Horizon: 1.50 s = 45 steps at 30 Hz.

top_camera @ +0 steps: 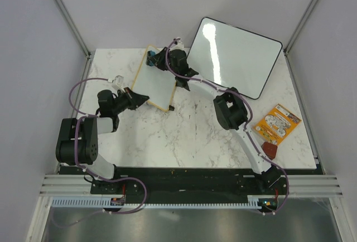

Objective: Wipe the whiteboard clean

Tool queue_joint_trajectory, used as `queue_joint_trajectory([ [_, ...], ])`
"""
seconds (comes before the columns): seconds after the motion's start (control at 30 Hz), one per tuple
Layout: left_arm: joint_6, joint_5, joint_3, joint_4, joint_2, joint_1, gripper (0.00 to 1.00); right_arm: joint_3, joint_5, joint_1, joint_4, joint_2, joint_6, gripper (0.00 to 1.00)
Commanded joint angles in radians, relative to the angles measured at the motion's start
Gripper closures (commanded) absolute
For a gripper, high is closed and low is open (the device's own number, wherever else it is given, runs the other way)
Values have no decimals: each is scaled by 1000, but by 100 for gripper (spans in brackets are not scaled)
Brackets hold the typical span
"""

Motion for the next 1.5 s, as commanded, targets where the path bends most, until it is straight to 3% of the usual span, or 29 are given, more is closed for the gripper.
queue_joint_trajectory([
  [0.0, 205, 93, -9, -60, 4, -63, 98, 85, 121, 25, 7, 111, 15, 100],
  [0.3, 208, 97, -9, -62, 2, -66, 98, 177, 273, 22, -22, 174, -34, 100],
  [0.53, 210, 97, -8, -63, 4, -64, 98, 181, 197, 34, -17, 174, -60, 100],
  [0.7, 210, 95, -8, -65, 2, -66, 98, 53, 123, 94, -57, 58, -221, 100],
  [0.83, 211, 96, -8, -65, 2, -66, 98, -75, 76, 143, -109, -13, -258, 100],
  [1.03, 211, 95, -9, -65, 1, -68, 98, -172, 80, 159, -93, -59, -242, 100],
  [1.3, 211, 95, -9, -66, 1, -69, 98, -50, 216, 73, -85, 40, -139, 100],
  [1.47, 213, 95, -5, -69, 4, -69, 98, 36, 218, 16, -76, 121, -70, 100],
])
